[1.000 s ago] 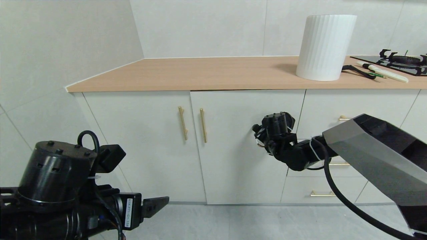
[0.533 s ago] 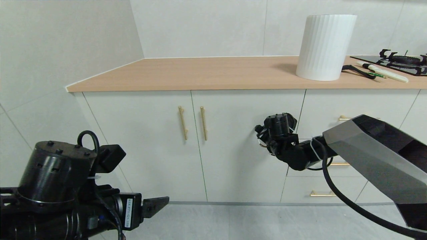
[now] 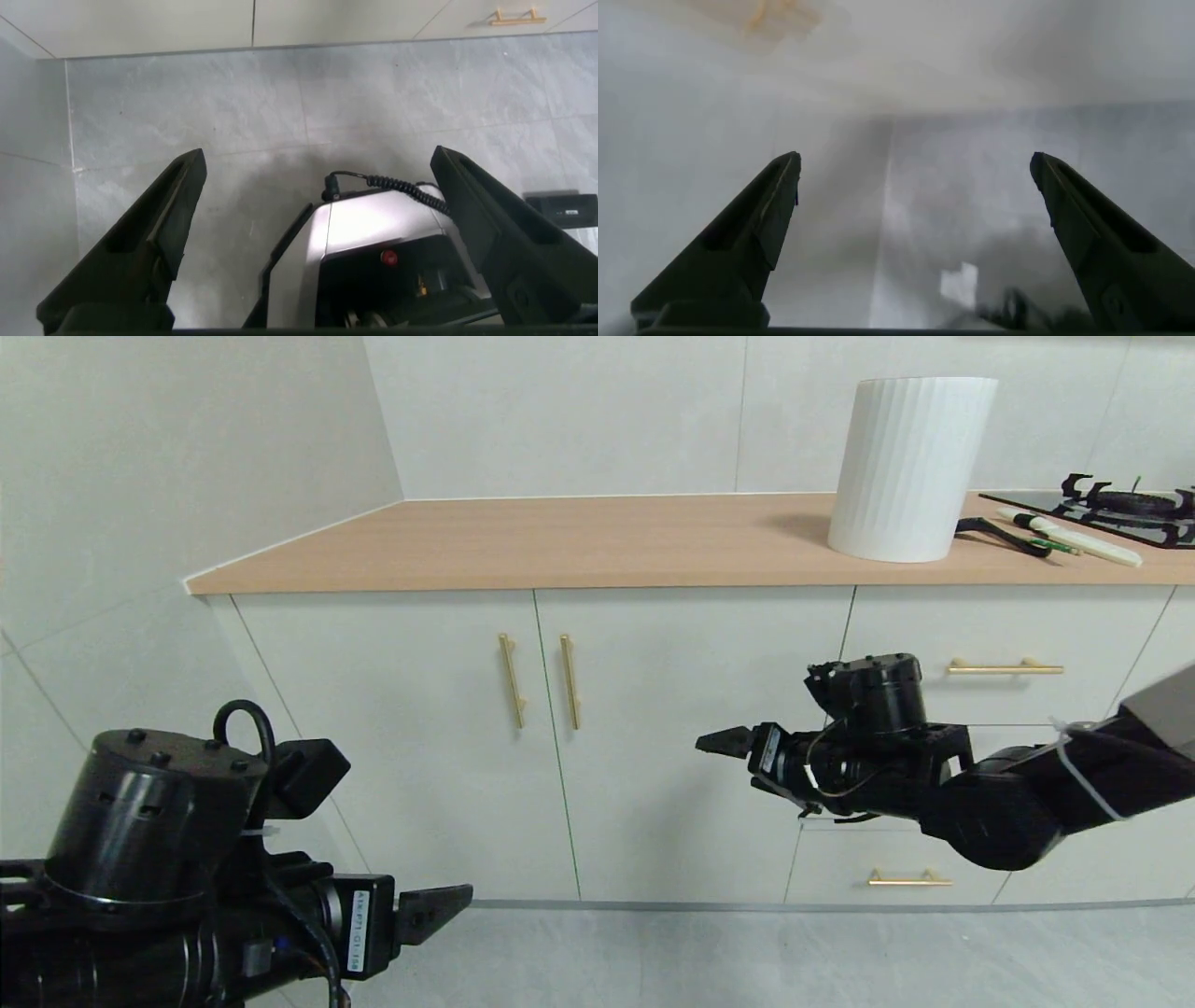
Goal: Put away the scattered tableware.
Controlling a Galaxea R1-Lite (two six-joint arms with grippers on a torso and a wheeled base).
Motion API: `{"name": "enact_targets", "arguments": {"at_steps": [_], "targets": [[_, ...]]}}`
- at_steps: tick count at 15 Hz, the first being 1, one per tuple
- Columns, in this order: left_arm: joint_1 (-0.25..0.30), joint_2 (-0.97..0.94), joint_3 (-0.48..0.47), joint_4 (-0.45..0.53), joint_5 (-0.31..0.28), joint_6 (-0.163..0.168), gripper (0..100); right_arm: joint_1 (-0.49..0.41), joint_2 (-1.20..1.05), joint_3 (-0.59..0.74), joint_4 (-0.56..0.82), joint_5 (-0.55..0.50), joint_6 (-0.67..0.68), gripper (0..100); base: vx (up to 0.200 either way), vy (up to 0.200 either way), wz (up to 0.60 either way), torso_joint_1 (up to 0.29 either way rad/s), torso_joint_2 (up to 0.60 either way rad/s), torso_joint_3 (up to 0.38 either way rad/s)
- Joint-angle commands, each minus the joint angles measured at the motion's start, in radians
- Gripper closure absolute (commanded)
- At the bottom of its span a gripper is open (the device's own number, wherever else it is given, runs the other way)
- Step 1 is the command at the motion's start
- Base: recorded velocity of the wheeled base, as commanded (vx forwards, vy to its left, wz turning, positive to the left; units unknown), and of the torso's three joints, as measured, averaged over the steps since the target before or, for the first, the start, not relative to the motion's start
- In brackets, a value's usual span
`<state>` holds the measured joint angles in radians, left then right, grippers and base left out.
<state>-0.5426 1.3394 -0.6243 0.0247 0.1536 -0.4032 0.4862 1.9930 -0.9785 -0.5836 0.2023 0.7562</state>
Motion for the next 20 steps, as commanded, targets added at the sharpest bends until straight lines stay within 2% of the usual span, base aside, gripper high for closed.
{"name": "enact_targets", "arguments": {"at_steps": [1,2,4,7,8,9,10,11,12,13,14,15,16,18,19,20], "targets": [[0.001,-0.011,-0.003,0.000,0.001,0.000,0,-0.001,-0.106,0.050,-0.001,-0.014,-0.020,0,0.000,0.000,0.00,0.000,0.00,0.000],[0.001,-0.052,-0.008,0.001,0.003,0.004,0,-0.003,-0.151,0.083,-0.002,-0.069,-0.103,0,0.000,0.000,0.00,0.000,0.00,0.000],[0.006,-0.151,-0.006,0.000,0.001,0.060,0,-0.015,-0.335,0.190,-0.002,-0.167,-0.189,0,0.000,0.000,0.00,0.000,0.00,0.000],[0.026,-0.296,0.015,0.000,0.041,0.067,0,-0.028,-0.589,0.330,0.005,-0.238,-0.287,0,0.000,0.000,0.00,0.000,0.00,0.000],[0.027,-0.397,0.034,0.001,0.050,0.069,0,-0.028,-0.697,0.408,0.002,-0.308,-0.354,0,0.000,0.000,0.00,0.000,0.00,0.000],[0.039,-0.493,0.061,0.006,0.052,0.087,0,-0.028,-0.807,0.477,0.002,-0.357,-0.428,0,0.000,0.000,0.00,0.000,0.00,0.000],[0.075,-0.580,0.092,0.008,0.052,0.122,0,-0.028,-0.924,0.541,0.007,-0.383,-0.491,0,0.000,0.000,0.00,0.000,0.00,0.000],[0.125,-0.669,0.118,0.011,0.052,0.178,0,-0.028,-1.056,0.590,0.018,-0.394,-0.544,0,0.000,0.000,0.00,0.000,0.00,0.000],[0.165,-0.750,0.132,0.015,0.052,0.216,0,-0.032,-1.177,0.621,0.057,-0.406,-0.577,0,0.000,0.000,0.00,0.000,0.00,0.000],[0.199,-0.852,0.129,0.034,0.052,0.248,0,-0.090,-1.312,0.647,0.160,-0.437,-0.603,0,0.000,0.000,0.00,0.000,0.00,0.000],[0.228,-0.927,0.124,0.060,0.052,0.276,0,-0.186,-1.412,0.664,0.246,-0.432,-0.618,0,0.000,0.000,0.00,0.000,0.00,0.000],[0.228,-0.927,0.124,0.060,0.052,0.276,0,-0.186,-1.412,0.664,0.246,-0.432,-0.618,0,0.000,0.000,0.00,0.000,0.00,0.000],[0.308,-1.049,0.123,0.106,0.050,0.339,0,-0.274,-1.600,0.658,0.380,-0.408,-0.626,0,0.000,0.000,0.00,0.000,0.00,0.000],[0.345,-1.155,0.118,0.130,0.050,0.392,0,-0.333,-1.740,0.647,0.447,-0.412,-0.679,0,0.000,0.000,0.00,0.000,0.00,0.000],[0.360,-1.184,0.118,0.141,0.052,0.409,0,-0.356,-1.777,0.647,0.464,-0.412,-0.698,0,0.000,0.000,0.00,0.000,0.00,0.000],[0.383,-1.244,0.121,0.178,0.052,0.445,0,-0.400,-1.847,0.649,0.518,-0.414,-0.716,0,0.000,0.000,0.00,0.000,0.00,0.000]]}}
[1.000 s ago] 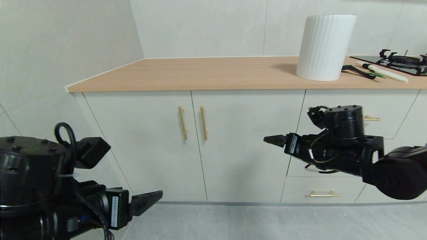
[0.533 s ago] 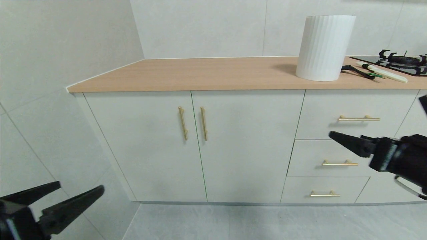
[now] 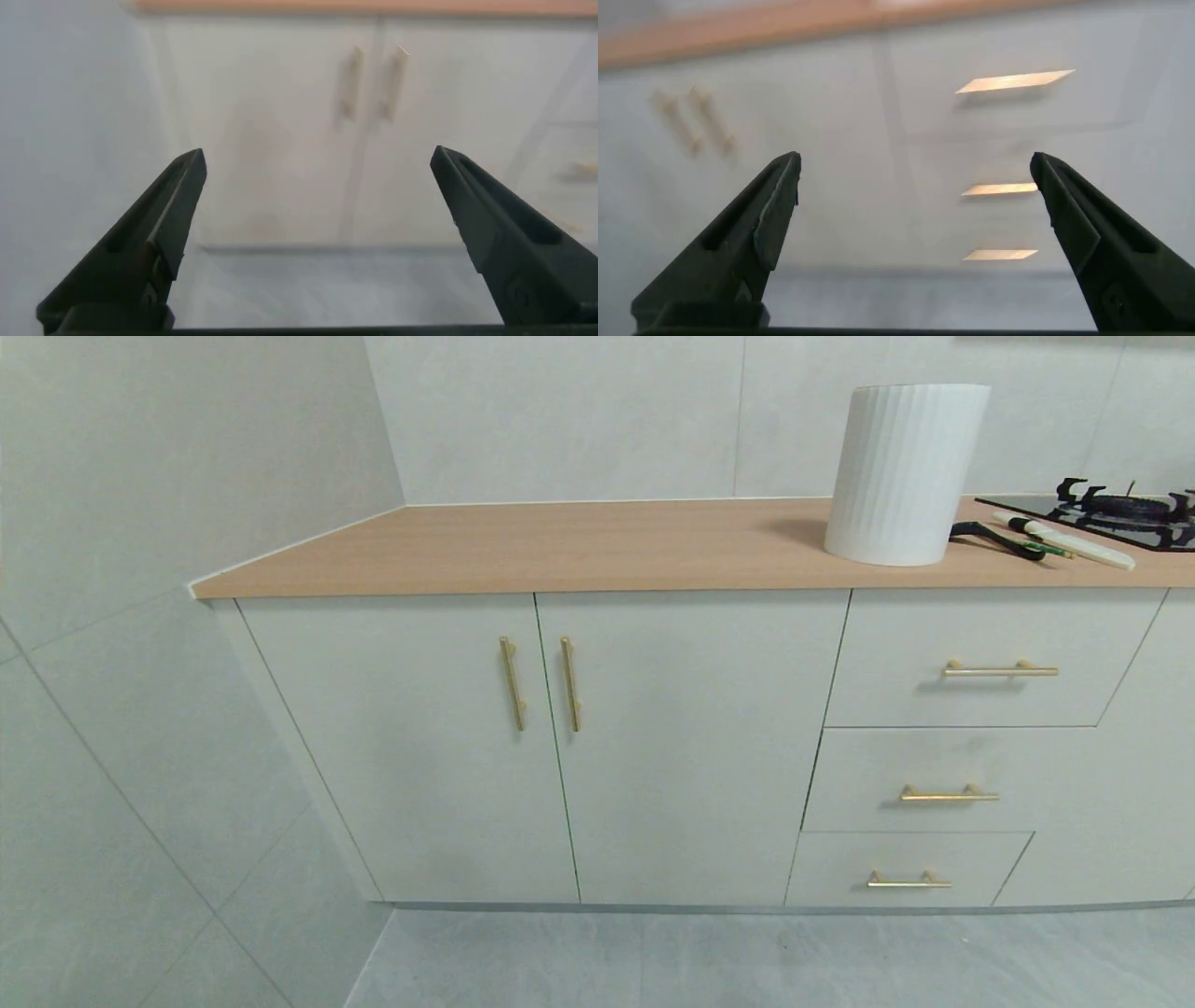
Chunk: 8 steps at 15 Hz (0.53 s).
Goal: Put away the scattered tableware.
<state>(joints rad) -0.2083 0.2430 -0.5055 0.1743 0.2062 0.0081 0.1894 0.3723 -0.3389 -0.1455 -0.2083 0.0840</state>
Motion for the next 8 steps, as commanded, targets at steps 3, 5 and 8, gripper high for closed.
{"name": "enact_targets", "arguments": {"at_steps": [3,5,8], "targets": [[0.076,-0.148,-0.001,0.041,0.110,0.041,0,-0.194,-0.371,0.014,0.188,0.009,-0.072,0,0.000,0.000,0.00,0.000,0.00,0.000],[0.098,-0.148,0.002,0.041,0.128,0.041,0,-0.194,-0.371,0.014,0.195,-0.013,-0.069,0,0.000,0.000,0.00,0.000,0.00,0.000],[0.198,-0.225,0.062,0.048,0.042,0.081,0,-0.194,-0.371,0.126,0.188,-0.013,-0.066,0,0.000,0.000,0.00,0.000,0.00,0.000]]}}
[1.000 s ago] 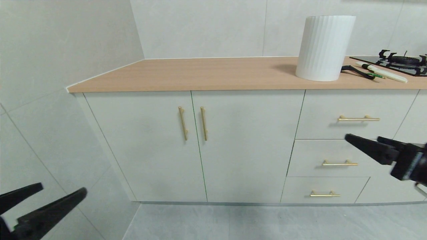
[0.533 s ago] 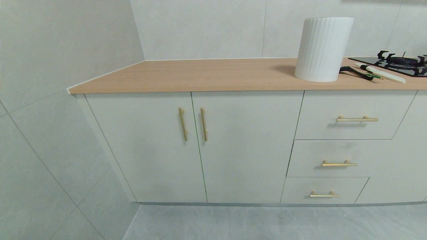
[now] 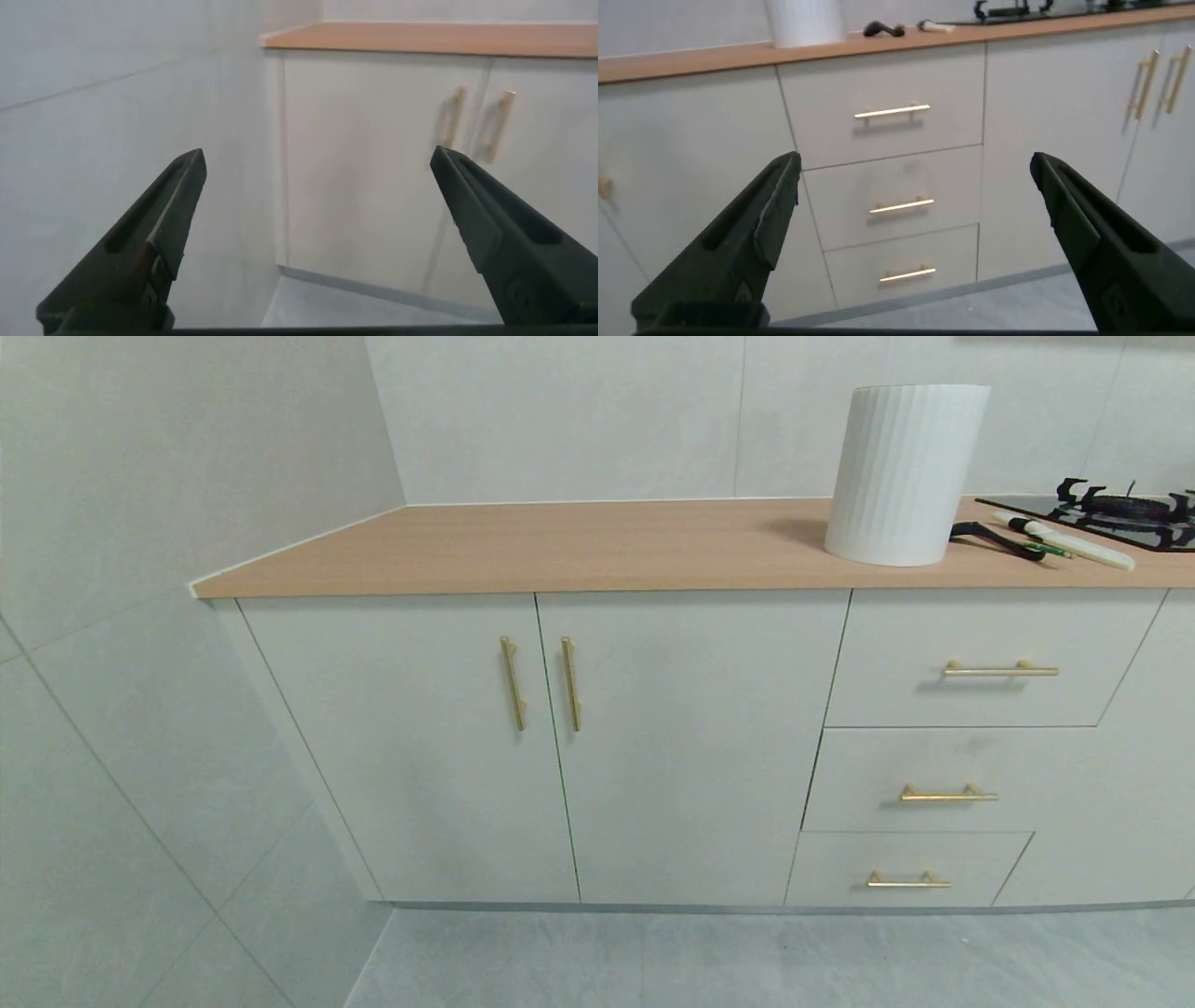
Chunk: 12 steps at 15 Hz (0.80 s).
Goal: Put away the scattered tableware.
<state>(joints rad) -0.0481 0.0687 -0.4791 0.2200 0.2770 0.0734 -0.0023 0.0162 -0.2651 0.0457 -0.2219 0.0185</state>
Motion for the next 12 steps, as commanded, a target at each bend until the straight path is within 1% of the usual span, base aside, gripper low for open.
{"name": "enact_targets", "arguments": {"at_steps": [1,2,3,4,5,6,7,8,10,11,12], "targets": [[0.045,-0.069,0.086,-0.004,-0.078,0.032,0,-0.002,-0.015,0.104,-0.026,0.006,0.000,0,0.000,0.000,0.00,0.000,0.00,0.000],[0.047,-0.069,0.113,-0.008,-0.084,0.031,0,-0.002,-0.015,0.139,-0.061,0.009,-0.002,0,0.000,0.000,0.00,0.000,0.00,0.000],[0.047,-0.069,0.169,-0.045,-0.085,0.029,0,-0.002,-0.015,0.236,-0.176,0.029,-0.017,0,0.000,0.000,0.00,0.000,0.00,0.000],[0.045,-0.069,0.235,-0.111,-0.085,0.032,0,-0.002,-0.016,0.265,-0.196,0.087,-0.034,0,0.000,0.000,0.00,0.000,0.00,0.000],[0.045,-0.069,0.301,-0.203,-0.090,0.036,0,-0.002,-0.015,0.265,-0.173,0.115,-0.034,0,0.000,0.000,0.00,0.000,0.00,0.000],[0.045,-0.069,0.356,-0.278,-0.108,0.036,0,-0.002,-0.015,0.265,-0.162,0.121,-0.037,0,0.000,0.000,0.00,0.000,0.00,0.000],[0.047,-0.069,0.419,-0.347,-0.154,0.034,0,-0.001,-0.015,0.265,-0.126,0.134,-0.038,0,0.000,0.000,0.00,0.000,0.00,0.000],[0.045,-0.069,0.461,-0.380,-0.171,0.031,0,-0.001,-0.016,0.265,-0.099,0.151,-0.038,0,0.000,0.000,0.00,0.000,0.00,0.000],[0.045,-0.069,0.479,-0.352,-0.187,0.025,0,-0.001,-0.015,0.265,-0.090,0.176,-0.040,0,0.000,0.000,0.00,0.000,0.00,0.000],[0.045,-0.069,0.479,-0.334,-0.208,0.023,0,-0.002,-0.015,0.265,-0.047,0.194,-0.043,0,0.000,0.000,0.00,0.000,0.00,0.000],[0.047,-0.069,0.479,-0.289,-0.219,0.022,0,-0.001,-0.015,0.262,-0.038,0.204,-0.038,0,0.000,0.000,0.00,0.000,0.00,0.000]]}}
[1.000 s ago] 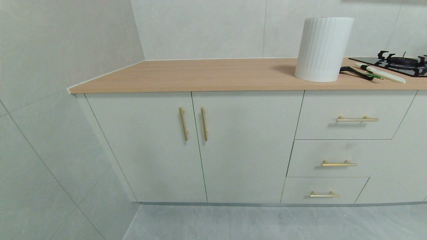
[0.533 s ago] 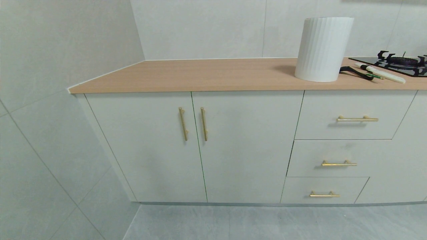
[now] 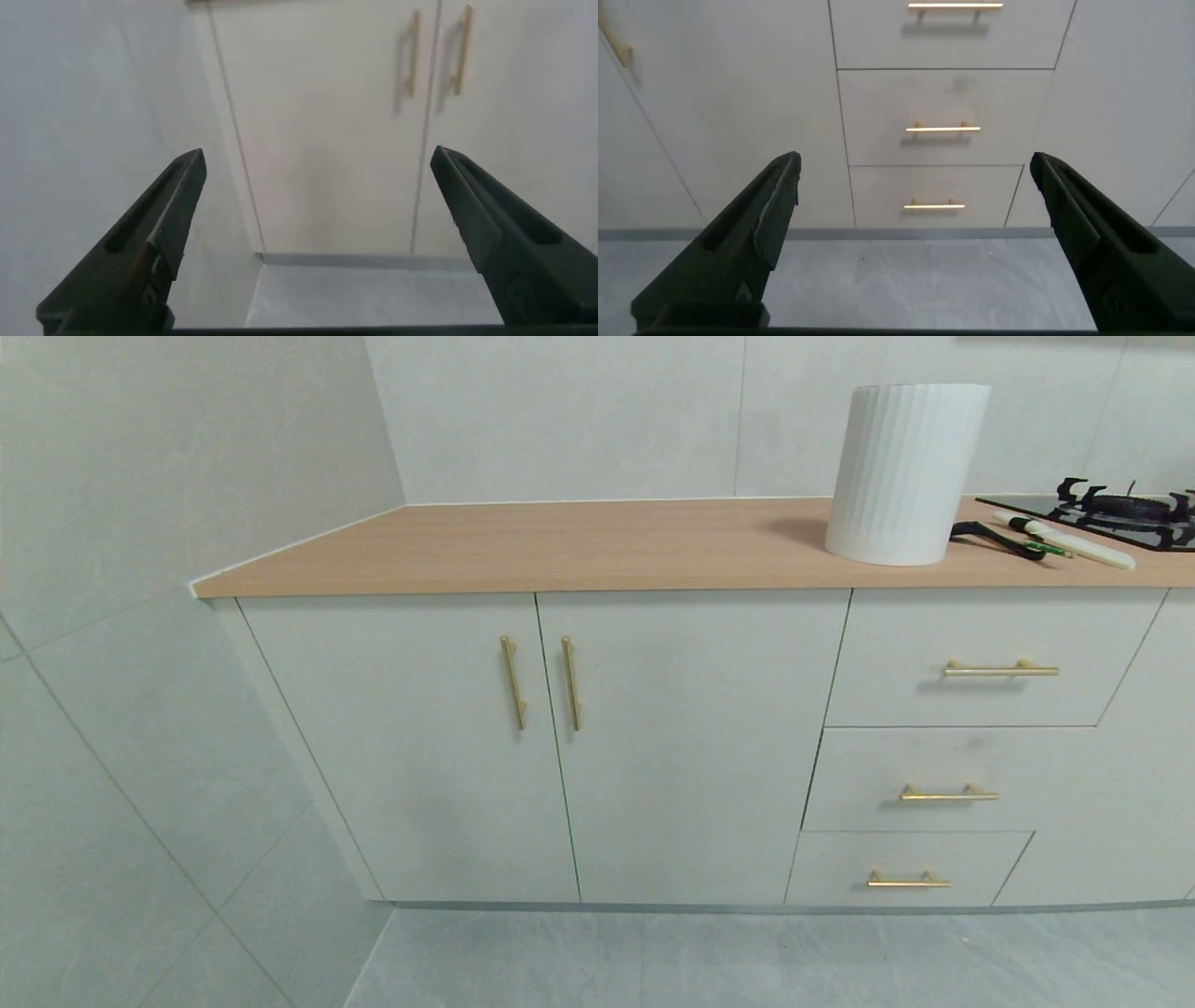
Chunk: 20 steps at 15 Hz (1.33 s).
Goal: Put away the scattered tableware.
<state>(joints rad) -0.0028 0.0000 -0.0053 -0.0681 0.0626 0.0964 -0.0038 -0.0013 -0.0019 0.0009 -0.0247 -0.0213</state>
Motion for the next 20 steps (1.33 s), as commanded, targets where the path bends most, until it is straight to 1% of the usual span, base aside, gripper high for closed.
{"name": "enact_targets", "arguments": {"at_steps": [1,3,5,6,7,8,10,11,18,20], "targets": [[0.000,0.000,0.005,0.042,-0.007,-0.001,0,0.001,0.003,0.002,-0.002,0.014,0.001,0,0.000,0.000,0.00,0.000,0.00,0.000],[0.000,0.000,0.005,0.036,-0.015,-0.007,0,0.001,0.003,0.002,-0.002,0.017,0.001,0,0.000,0.000,0.00,0.000,0.00,0.000],[0.000,0.000,0.005,0.037,-0.041,-0.009,0,0.001,0.003,0.002,-0.002,0.020,0.001,0,0.000,0.000,0.00,0.000,0.00,0.000],[0.000,0.000,0.005,0.076,-0.118,-0.017,0,-0.001,0.003,0.002,-0.002,0.019,0.001,0,0.000,0.000,0.00,0.000,0.00,0.000],[0.000,0.000,0.005,0.080,-0.125,-0.018,0,-0.001,0.003,0.002,-0.002,0.019,0.001,0,0.000,0.000,0.00,0.000,0.00,0.000],[-0.002,0.003,0.002,0.082,-0.153,-0.047,0,-0.001,0.003,0.002,-0.002,0.019,0.001,0,0.000,0.000,0.00,0.000,0.00,0.000],[0.000,0.000,0.002,0.082,-0.153,-0.066,0,0.001,0.003,0.002,-0.002,0.019,0.001,0,0.000,0.000,0.00,0.000,0.00,0.000],[0.000,0.000,0.002,0.080,-0.153,-0.069,0,-0.001,0.003,0.002,-0.002,0.019,0.001,0,0.000,0.000,0.00,0.000,0.00,0.000],[0.000,0.000,0.002,0.080,-0.153,-0.066,0,-0.001,0.003,0.002,-0.002,0.020,0.003,0,0.000,0.000,0.00,0.000,0.00,0.000],[0.000,0.000,0.002,0.080,-0.153,-0.066,0,-0.001,0.003,0.002,-0.002,0.020,0.004,0,0.000,-0.200,0.00,0.002,0.00,0.000]]}}
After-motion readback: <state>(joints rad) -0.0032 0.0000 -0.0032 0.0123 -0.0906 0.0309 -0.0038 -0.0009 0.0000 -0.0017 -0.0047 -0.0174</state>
